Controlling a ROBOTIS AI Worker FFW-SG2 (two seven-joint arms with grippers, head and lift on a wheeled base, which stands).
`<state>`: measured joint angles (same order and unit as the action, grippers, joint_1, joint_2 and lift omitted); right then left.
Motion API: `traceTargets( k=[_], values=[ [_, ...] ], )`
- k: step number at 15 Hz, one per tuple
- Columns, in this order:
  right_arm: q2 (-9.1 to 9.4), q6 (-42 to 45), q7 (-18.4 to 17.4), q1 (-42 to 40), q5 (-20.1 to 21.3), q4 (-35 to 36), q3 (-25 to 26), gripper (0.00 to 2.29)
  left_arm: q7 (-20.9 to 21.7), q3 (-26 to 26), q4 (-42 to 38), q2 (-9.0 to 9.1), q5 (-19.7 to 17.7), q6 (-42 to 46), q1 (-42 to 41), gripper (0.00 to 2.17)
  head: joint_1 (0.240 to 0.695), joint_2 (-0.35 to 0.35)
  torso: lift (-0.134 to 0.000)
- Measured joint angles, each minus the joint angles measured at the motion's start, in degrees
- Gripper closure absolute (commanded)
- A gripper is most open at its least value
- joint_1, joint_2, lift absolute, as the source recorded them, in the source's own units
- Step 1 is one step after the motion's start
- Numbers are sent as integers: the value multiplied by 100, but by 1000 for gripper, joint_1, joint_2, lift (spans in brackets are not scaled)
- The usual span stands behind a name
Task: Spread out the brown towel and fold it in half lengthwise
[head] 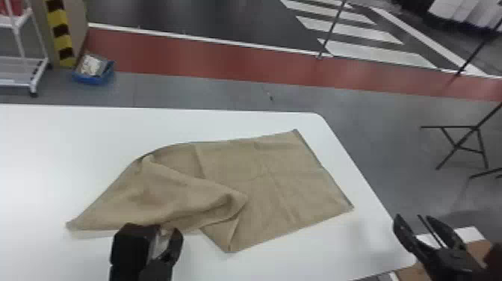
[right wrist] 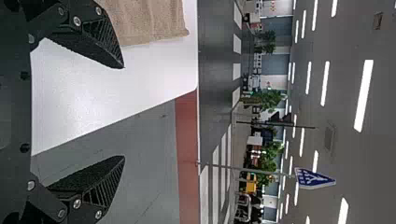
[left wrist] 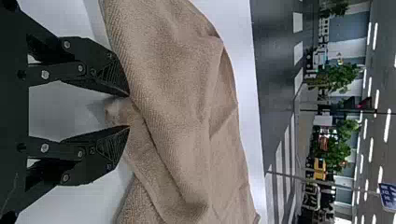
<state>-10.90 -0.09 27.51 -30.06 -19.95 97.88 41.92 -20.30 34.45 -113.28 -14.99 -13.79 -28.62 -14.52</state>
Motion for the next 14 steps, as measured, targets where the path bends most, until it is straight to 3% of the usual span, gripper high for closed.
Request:
traceTargets(
  k=[10,12,14],
  values=[
    [59,82,16,0,-8,-24,0,218,27,-3,-22,-4,0,-92,-10,701,695,-350,-128],
    [61,85,17,0,-16,-24,0,218,19,-8,-19,-2,0,-102,-5,1214,695,-350,-128],
    [62,104,17,0,-18,-32,0,218,-23,-5,-10,9,-2,-92,1,1494,695,-350,-128]
  ],
)
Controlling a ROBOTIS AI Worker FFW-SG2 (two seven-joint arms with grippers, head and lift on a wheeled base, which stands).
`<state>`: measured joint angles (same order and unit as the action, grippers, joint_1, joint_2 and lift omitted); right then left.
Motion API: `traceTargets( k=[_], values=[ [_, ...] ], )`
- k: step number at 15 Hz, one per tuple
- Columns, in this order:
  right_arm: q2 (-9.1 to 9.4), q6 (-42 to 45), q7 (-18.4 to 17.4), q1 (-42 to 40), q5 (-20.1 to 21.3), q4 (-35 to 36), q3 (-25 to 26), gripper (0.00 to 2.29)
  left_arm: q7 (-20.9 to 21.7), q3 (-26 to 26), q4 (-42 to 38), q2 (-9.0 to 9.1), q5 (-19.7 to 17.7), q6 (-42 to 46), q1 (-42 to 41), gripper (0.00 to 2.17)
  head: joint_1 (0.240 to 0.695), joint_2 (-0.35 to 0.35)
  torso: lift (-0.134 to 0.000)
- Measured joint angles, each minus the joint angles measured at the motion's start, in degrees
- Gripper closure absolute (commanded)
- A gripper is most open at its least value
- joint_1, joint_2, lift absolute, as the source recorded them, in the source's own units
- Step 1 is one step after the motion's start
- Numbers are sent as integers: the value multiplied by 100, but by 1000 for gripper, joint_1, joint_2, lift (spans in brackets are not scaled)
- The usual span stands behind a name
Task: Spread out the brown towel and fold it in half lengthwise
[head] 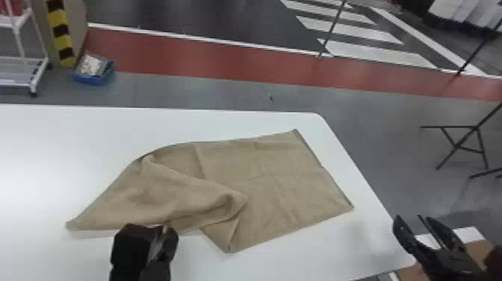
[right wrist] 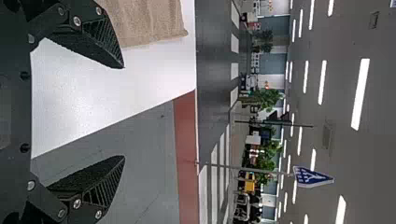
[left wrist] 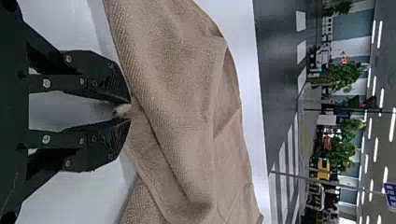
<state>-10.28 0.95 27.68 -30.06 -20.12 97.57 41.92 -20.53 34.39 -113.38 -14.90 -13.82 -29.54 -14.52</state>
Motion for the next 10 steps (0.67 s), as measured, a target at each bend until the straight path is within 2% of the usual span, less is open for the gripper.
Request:
traceTargets(
  k=[1,7,10],
  values=[
    [1,36,0,0,0,-12,0,218,-45,6,1,4,0,4,1,1723,695,-350,-128],
    [-14,101,0,112,61,-44,-23,218,-196,3,-174,-47,10,15,-35,1737,695,-350,-128],
    [-122,17,5,410,287,-251,-69,242,-200,-47,-285,-77,21,35,-99,1737,695,-350,-128]
  ],
)
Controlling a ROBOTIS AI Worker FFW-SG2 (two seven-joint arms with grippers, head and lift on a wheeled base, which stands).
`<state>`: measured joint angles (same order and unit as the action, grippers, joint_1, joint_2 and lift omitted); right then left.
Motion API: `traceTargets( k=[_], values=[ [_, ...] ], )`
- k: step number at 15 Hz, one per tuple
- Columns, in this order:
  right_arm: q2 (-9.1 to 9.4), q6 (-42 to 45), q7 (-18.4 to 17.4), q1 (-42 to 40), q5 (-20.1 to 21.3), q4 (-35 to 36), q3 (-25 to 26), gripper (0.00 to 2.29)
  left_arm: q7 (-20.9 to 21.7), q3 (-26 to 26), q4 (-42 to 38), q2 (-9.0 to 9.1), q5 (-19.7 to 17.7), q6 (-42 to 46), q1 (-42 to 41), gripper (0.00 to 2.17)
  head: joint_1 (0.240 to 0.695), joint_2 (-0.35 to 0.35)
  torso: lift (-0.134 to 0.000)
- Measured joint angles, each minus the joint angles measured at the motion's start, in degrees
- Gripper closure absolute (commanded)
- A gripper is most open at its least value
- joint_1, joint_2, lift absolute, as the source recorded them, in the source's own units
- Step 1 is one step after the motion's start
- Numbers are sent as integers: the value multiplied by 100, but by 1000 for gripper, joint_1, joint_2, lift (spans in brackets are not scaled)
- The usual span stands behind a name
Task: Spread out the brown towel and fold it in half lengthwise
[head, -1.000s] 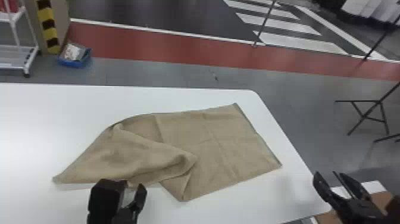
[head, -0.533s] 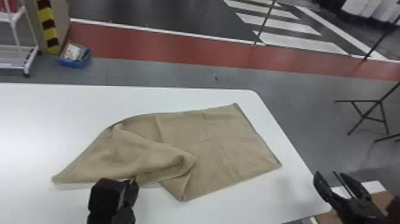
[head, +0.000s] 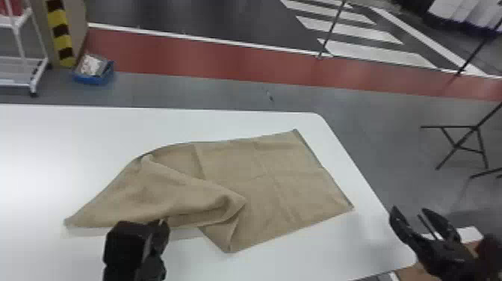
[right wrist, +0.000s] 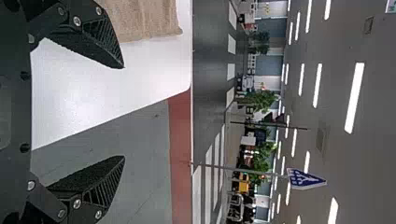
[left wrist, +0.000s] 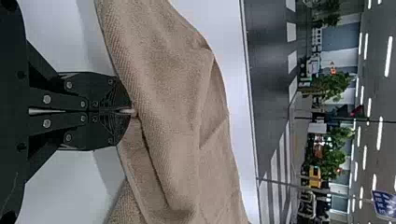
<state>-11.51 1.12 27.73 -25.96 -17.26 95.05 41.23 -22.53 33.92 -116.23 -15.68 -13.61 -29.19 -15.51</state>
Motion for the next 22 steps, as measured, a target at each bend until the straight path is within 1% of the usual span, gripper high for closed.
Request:
traceTargets(
  k=[1,3,4,5,6,9,10,14,19,20,22],
  values=[
    [-81,-19,68,112,71,-122,-36,363,2,-9,-25,-6,17,4,-18,1737,695,-350,-128],
    [-283,-93,434,374,101,-430,-100,407,1,-22,-47,-13,69,5,-45,1737,695,-350,-128],
    [-343,-165,571,480,108,-536,-125,417,2,-22,-49,-14,81,5,-48,1737,695,-350,-128],
    [-382,-239,652,548,121,-596,-159,505,3,-20,-49,-14,84,5,-48,1737,695,-350,-128],
    [-419,-333,694,601,152,-634,-207,505,3,-19,-49,-14,86,5,-49,1737,695,-350,-128],
    [-491,-696,711,722,312,-695,-293,505,3,-16,-51,-14,100,5,-49,1737,695,-350,-128],
    [-527,-808,771,777,365,-749,-324,505,3,-17,-51,-14,103,5,-48,1737,695,-350,-128],
    [-587,-899,1223,1004,472,-960,-434,505,21,-18,-34,-14,104,-4,-27,1737,695,-350,-128],
    [-594,-1167,1235,1205,765,-993,-646,505,60,-48,-27,-20,100,5,-13,1737,695,-350,-128],
    [-596,-1254,1243,1253,830,-1012,-665,610,74,-58,-15,-22,97,6,-13,1737,695,-350,-128],
    [-608,-1344,1317,1304,895,-1035,-683,616,102,-69,14,-21,95,16,-2,1737,695,-350,-128]
  ],
)
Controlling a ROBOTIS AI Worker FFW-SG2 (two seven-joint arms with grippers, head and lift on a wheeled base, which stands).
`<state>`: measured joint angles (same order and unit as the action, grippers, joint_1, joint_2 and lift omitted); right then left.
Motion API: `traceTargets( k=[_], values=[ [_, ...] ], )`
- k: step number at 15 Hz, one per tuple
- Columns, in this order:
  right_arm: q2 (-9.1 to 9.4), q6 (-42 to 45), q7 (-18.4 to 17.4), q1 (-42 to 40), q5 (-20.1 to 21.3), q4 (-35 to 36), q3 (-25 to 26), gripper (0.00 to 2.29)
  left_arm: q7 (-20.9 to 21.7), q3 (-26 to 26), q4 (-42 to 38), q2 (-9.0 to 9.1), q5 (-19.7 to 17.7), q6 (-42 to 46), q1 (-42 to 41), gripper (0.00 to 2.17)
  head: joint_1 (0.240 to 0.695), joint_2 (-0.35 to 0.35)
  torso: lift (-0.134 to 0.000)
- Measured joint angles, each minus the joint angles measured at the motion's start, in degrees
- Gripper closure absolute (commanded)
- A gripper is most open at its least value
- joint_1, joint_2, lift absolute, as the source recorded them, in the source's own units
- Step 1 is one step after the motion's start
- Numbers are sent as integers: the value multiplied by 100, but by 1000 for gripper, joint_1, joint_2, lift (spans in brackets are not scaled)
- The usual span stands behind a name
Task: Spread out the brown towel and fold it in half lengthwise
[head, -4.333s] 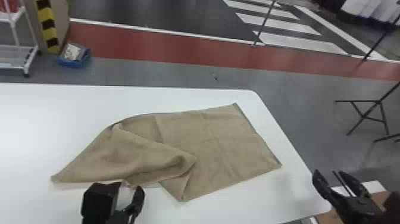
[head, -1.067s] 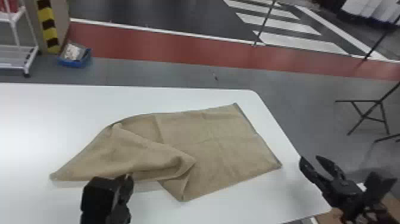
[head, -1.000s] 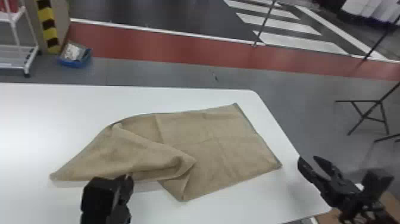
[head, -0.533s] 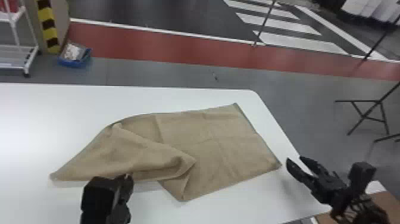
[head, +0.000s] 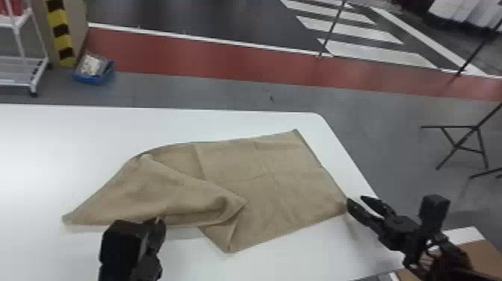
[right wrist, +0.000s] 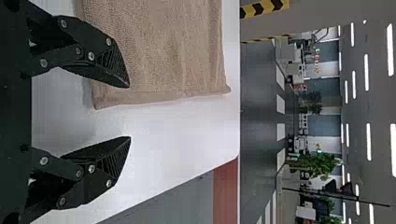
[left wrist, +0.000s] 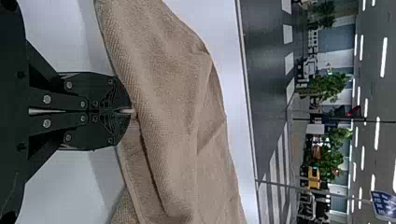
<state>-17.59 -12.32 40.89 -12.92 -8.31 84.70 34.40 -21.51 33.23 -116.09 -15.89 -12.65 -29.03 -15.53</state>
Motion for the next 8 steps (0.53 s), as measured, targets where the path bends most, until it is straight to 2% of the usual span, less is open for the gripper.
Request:
traceTargets(
  k=[7,8],
  values=[
    [-5,-48,252,-16,59,-39,2,623,41,33,53,19,-4,-11,94,1737,695,-350,-128],
    [-2,-67,253,-17,79,-46,-1,734,42,40,57,22,-3,-11,105,1737,695,-350,-128]
  ],
)
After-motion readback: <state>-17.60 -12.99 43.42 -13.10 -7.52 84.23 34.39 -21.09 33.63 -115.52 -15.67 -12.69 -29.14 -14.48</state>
